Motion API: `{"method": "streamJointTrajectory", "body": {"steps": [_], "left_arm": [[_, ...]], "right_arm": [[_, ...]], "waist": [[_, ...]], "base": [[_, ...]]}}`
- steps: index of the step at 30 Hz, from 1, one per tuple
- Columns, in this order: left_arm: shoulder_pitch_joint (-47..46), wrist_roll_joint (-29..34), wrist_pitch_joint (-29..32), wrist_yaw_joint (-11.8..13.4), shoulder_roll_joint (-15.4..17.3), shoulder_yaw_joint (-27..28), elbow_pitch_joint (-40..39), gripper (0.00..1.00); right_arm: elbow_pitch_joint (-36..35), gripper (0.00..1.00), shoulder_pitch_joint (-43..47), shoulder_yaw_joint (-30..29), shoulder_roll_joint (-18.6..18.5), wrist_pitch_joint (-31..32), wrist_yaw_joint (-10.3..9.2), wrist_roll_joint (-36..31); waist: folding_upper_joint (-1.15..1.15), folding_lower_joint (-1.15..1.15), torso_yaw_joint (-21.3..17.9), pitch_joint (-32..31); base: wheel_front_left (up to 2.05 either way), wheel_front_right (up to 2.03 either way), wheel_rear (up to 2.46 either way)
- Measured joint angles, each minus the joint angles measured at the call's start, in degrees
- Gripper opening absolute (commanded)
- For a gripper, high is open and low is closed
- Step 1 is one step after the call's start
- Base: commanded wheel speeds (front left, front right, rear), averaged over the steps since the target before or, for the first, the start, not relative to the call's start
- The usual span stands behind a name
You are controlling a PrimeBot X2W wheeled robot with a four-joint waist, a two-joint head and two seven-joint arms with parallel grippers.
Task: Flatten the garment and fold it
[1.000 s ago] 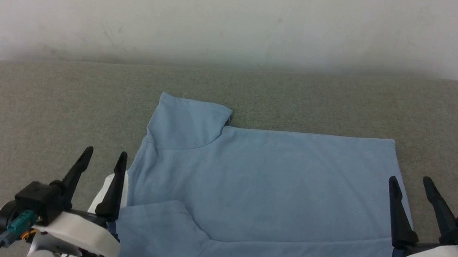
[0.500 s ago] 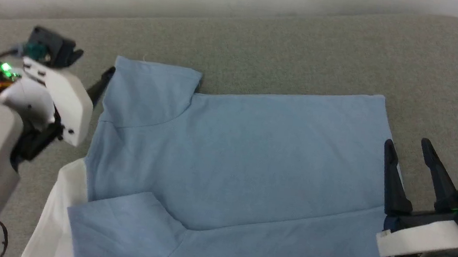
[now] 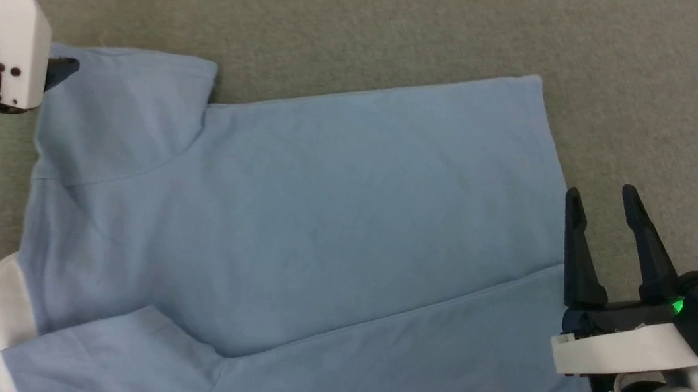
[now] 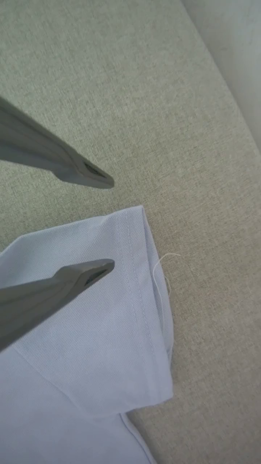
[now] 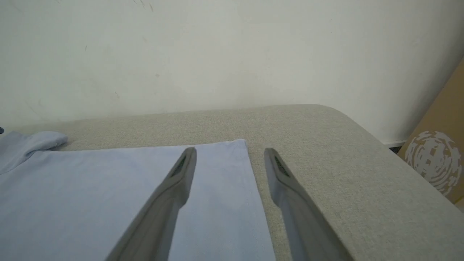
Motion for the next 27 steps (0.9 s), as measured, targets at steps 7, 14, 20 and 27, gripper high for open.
{"method": "streamJointTrajectory", "body": {"steps": [7, 14, 20, 27], "left_arm": [[-0.4, 0.1, 2.5, 1.6, 1.7, -0.3, 0.8, 1.00], [-2.4, -0.1, 3.5, 1.9, 2.6, -0.2, 1.6, 0.00], [-2.3, -3.9, 1.0, 1.1, -0.3, 1.3, 2.5, 0.00], [-0.4, -0.7, -10.7, -0.6, -2.2, -1.6, 1.7, 0.00]], "right_arm": [[1.8, 1.00, -0.9, 0.2, 0.2, -0.9, 0.00, 0.1], [2.7, 1.00, -1.6, 0.3, 0.2, -1.3, 0.00, 0.1], [2.9, 1.00, -2.0, -1.0, 0.3, -1.0, 0.00, -0.6], [1.6, 1.00, -2.0, -2.9, -4.2, 5.2, 0.00, -0.9]], "waist": [[0.00, -0.02, -2.6, 3.6], [0.00, -0.02, -3.4, 5.5], [0.00, -0.01, -2.0, 5.0], [0.00, -0.01, 0.1, 1.8]], "base": [[0.00, 0.00, 0.00], [0.00, 0.00, 0.00], [0.00, 0.00, 0.00], [0.00, 0.00, 0.00]]}}
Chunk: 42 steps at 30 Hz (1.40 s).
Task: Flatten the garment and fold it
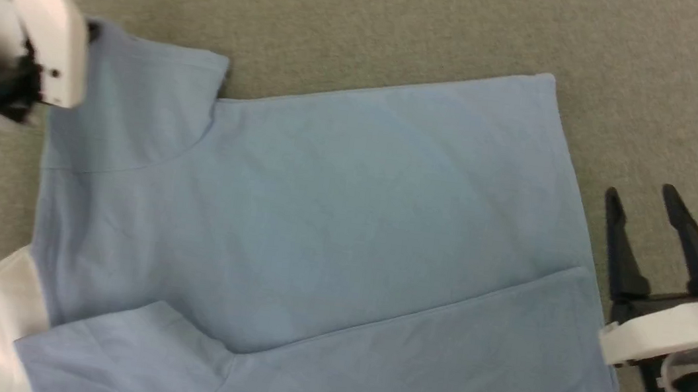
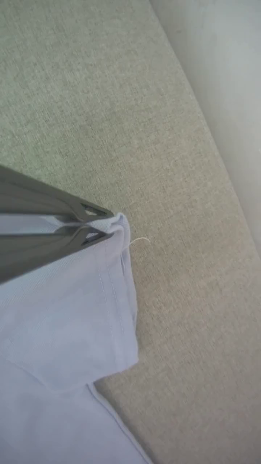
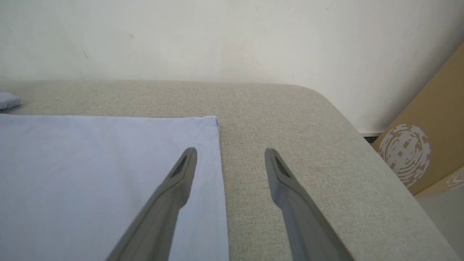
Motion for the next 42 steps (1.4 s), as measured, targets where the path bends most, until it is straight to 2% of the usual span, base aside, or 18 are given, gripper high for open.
{"method": "streamJointTrajectory", "body": {"steps": [3, 7, 11, 18, 24, 28, 32, 38, 40, 42], "left_arm": [[1.1, -0.4, -4.7, -0.4, -1.9, -1.1, -2.6, 0.00], [3.7, 0.0, -10.4, -0.5, -2.6, -3.0, -7.2, 0.00], [7.4, 0.4, -13.7, -0.6, -2.8, -4.7, -12.7, 0.00], [12.9, 2.7, -18.5, 0.1, -2.4, -6.0, -24.5, 0.00], [16.4, 4.8, -20.6, 2.1, -2.5, -7.4, -32.7, 0.00], [16.6, 6.1, -21.4, 2.6, -3.3, -8.4, -36.1, 0.00], [16.6, 7.2, -22.0, 2.6, -4.3, -9.6, -37.1, 0.00], [16.6, 7.2, -22.4, 2.6, -5.2, -10.4, -36.6, 0.00], [16.6, 7.2, -22.5, 2.6, -5.3, -10.4, -36.2, 0.00], [16.6, 7.2, -22.6, 2.6, -5.3, -10.4, -35.6, 0.00]], "right_arm": [[-1.0, 1.00, 0.0, 0.4, -4.3, 6.3, 0.00, 2.0], [-1.9, 1.00, -1.5, 2.7, -10.7, 17.5, 0.03, 7.4], [-1.6, 1.00, -5.7, 5.3, -18.3, 28.2, 0.01, 12.2], [4.1, 1.00, -15.8, 11.2, -28.3, 41.3, 0.01, 17.9], [10.9, 1.00, -24.6, 17.0, -33.3, 45.3, 0.01, 18.5], [16.1, 1.00, -28.8, 22.1, -36.0, 46.4, 0.01, 16.6], [21.3, 1.00, -30.7, 26.9, -37.5, 46.3, 0.00, 17.0], [23.1, 1.00, -34.5, 32.5, -40.0, 45.5, -0.19, 21.5], [23.5, 0.00, -35.1, 34.1, -41.1, 45.4, -0.20, 22.8], [23.6, 0.00, -35.7, 35.8, -41.6, 44.8, -0.18, 23.8]], "waist": [[0.00, -0.01, 1.7, -1.4], [0.00, -0.01, 4.6, -3.0], [0.00, -0.01, 7.8, -4.3], [0.00, -0.01, 13.5, -4.9], [0.00, 0.00, 17.9, -3.6], [0.00, 0.00, 20.4, -2.0], [0.00, 0.00, 22.6, -0.4], [0.00, -0.01, 25.0, 1.5], [0.00, -0.02, 25.4, 1.8], [0.00, -0.01, 25.6, 1.9]], "base": [[0.00, 0.00, 0.00], [0.00, 0.00, 0.00], [0.00, 0.00, 0.00], [0.00, 0.00, 0.00], [0.00, 0.00, 0.00], [0.00, 0.00, 0.00], [0.00, 0.00, 0.00], [0.00, 0.00, 0.00], [0.00, 0.00, 0.00], [0.00, 0.00, 0.00]]}}
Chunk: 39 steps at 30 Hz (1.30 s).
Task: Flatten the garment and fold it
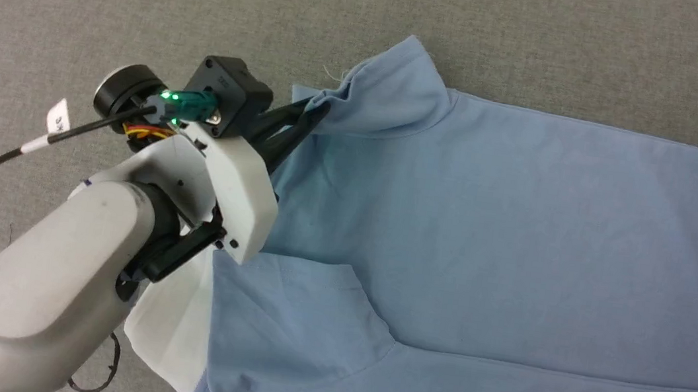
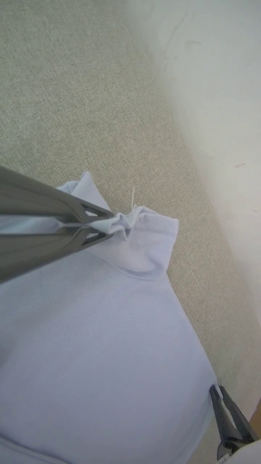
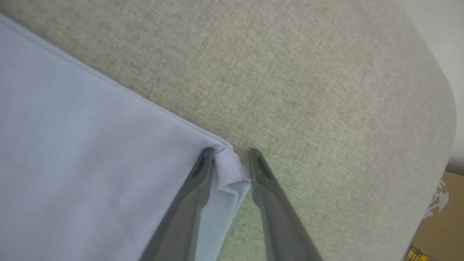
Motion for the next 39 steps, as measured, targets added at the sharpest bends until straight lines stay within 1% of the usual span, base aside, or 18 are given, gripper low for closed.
{"method": "streamJointTrajectory", "body": {"steps": [2, 6, 11, 13, 16, 21, 27, 30, 34, 36, 39], "left_arm": [[0.1, 0.0, -0.7, 0.2, 0.0, 0.1, 0.7, 0.00], [1.3, -0.1, -2.3, 0.9, 0.0, 0.3, 1.9, 0.00], [4.4, -1.1, -4.1, 2.5, 0.4, 1.4, 2.2, 0.00], [6.4, -1.8, -4.8, 3.5, 1.0, 2.2, 1.8, 0.00], [10.6, -2.8, -6.3, 5.8, 2.1, 3.9, 0.3, 0.00], [19.3, -4.8, -7.0, 9.7, 5.4, 5.8, -4.6, 0.00], [29.6, -7.3, -6.4, 13.0, 9.2, 6.8, -10.8, 0.00], [34.7, -9.8, -6.0, 14.1, 10.2, 7.0, -13.0, 0.00], [39.8, -11.2, -4.9, 14.5, 11.8, 6.1, -13.4, 0.00], [41.2, -12.3, -4.8, 14.5, 11.5, 5.2, -12.5, 0.00], [41.6, -11.9, -4.6, 13.4, 11.2, 3.5, -9.2, 0.00]], "right_arm": [[0.8, 0.00, -0.3, 1.0, 0.5, -1.8, 0.11, 1.2], [4.1, 0.00, -0.5, 0.7, 2.2, -7.4, 0.15, 2.8], [6.3, 0.00, 0.5, 0.5, 3.9, -16.0, 0.18, 2.2], [6.3, 0.00, 1.7, -0.2, 4.3, -18.9, 0.19, 1.8], [5.6, 0.00, 4.9, -1.9, 4.6, -22.8, 0.19, 2.0], [2.2, 0.00, 12.9, -7.0, 4.5, -26.9, 0.19, 2.4], [-5.2, 0.00, 25.8, -14.5, 4.6, -27.5, 0.19, 2.2], [-9.3, 0.00, 32.9, -19.4, 5.3, -26.0, 0.19, 1.7], [-13.9, 0.00, 41.9, -24.7, 7.3, -22.9, 0.19, -0.3], [-15.6, 0.00, 45.2, -25.8, 8.2, -21.1, 0.19, -1.7], [-17.3, 0.00, 48.4, -26.4, 9.2, -18.7, 0.19, -3.4]], "waist": [[0.00, 0.00, -0.2, -0.2], [0.00, 0.02, -0.8, -1.5], [0.00, 0.02, -1.6, -4.4], [0.00, 0.02, -2.0, -5.9], [0.00, 0.02, -2.5, -8.4], [0.00, 0.00, -3.3, -12.9], [0.00, 0.00, -3.8, -17.7], [0.00, -0.01, -3.9, -19.2], [0.00, -0.01, -3.8, -19.6], [0.00, 0.00, -3.7, -19.3], [0.00, 0.00, -3.6, -18.8]], "base": [[0.00, 0.00, 0.00], [0.00, 0.00, 0.00], [0.00, 0.00, 0.00], [0.00, 0.00, 0.00], [0.00, 0.00, 0.00], [0.00, 0.00, 0.00], [0.00, 0.00, 0.00], [0.00, 0.00, 0.00], [0.00, 0.00, 0.00], [0.00, 0.00, 0.00], [0.00, 0.00, 0.00]]}}
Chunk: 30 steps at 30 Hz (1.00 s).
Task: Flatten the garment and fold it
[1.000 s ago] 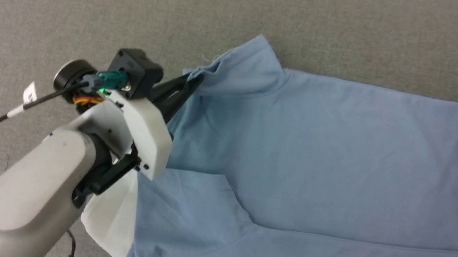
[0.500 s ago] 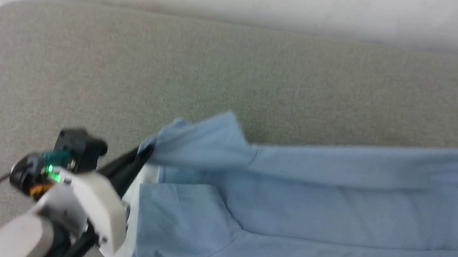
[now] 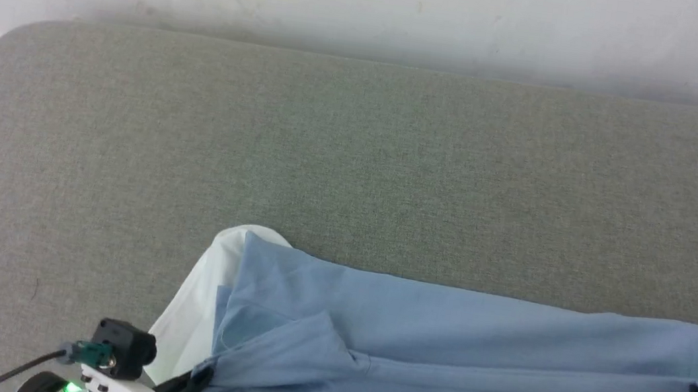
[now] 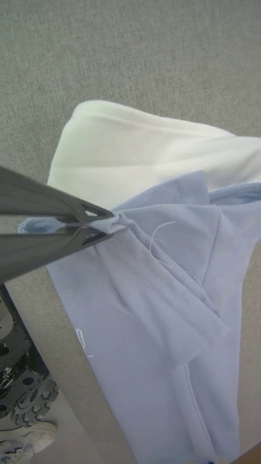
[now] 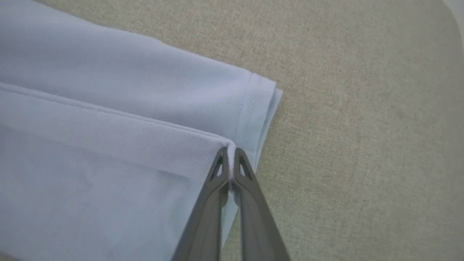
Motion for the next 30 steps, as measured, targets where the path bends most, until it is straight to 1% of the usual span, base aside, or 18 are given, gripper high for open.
{"method": "streamJointTrajectory", "body": {"steps": [5, 9, 10, 11, 12, 17, 23, 26, 30], "left_arm": [[-1.4, 1.6, -1.4, -2.7, -2.8, -2.5, 6.6, 0.00], [-3.2, 2.8, -3.1, -4.4, -4.8, -3.6, 11.3, 0.00], [-3.6, 3.0, -3.7, -4.7, -5.2, -3.8, 12.2, 0.20], [-3.6, 3.0, -3.7, -4.7, -5.2, -3.8, 12.2, 0.72], [-4.0, 3.4, -4.3, -4.9, -5.5, -3.9, 13.0, 1.00], [-4.5, 3.7, -7.7, -5.4, -7.0, -3.7, 16.1, 1.00], [-4.4, 1.6, -16.8, -4.6, -9.7, 1.5, 16.0, 1.00], [-4.1, 0.9, -22.2, -3.8, -11.7, 3.6, 15.6, 1.00], [-2.4, 0.7, -29.0, -2.5, -15.0, 7.1, 15.5, 1.00]], "right_arm": [[-0.2, 0.00, 1.5, 0.4, 0.7, 3.8, 0.00, -0.6], [0.1, 0.00, 1.1, 2.0, -0.4, 4.5, 0.00, -1.8], [0.2, 0.45, 0.8, 2.4, -0.5, 4.3, 0.00, -2.0], [0.2, 1.00, 0.8, 2.4, -0.5, 4.3, 0.00, -2.0], [0.5, 1.00, 0.4, 2.6, -0.5, 4.3, -0.01, -2.1], [0.4, 1.00, -0.9, 3.1, -0.5, 4.0, 0.00, -2.2], [-4.0, 1.00, -1.9, -1.9, 2.4, 3.9, -0.01, 0.8], [-6.4, 1.00, -1.8, -5.0, 5.0, 4.5, -0.01, 1.7], [-8.0, 1.00, -0.7, -9.1, 9.4, 5.1, -0.01, 0.5]], "waist": [[0.00, 0.00, 0.1, 0.7], [0.00, 0.01, -0.2, 1.0], [0.00, 0.01, -0.3, 1.1], [0.00, 0.01, -0.3, 1.1], [0.00, 0.01, -0.3, 1.0], [0.00, 0.01, -0.4, -0.4], [0.00, 0.00, -0.7, -3.5], [0.00, 0.00, -0.9, -5.1], [0.00, 0.00, -0.9, -6.8]], "base": [[0.00, 0.00, 0.00], [0.00, 0.00, 0.00], [0.00, 0.00, 0.00], [0.00, 0.00, 0.00], [0.00, 0.00, 0.00], [0.00, 0.00, 0.00], [0.00, 0.00, 0.00], [0.00, 0.00, 0.00], [0.00, 0.00, 0.00]]}}
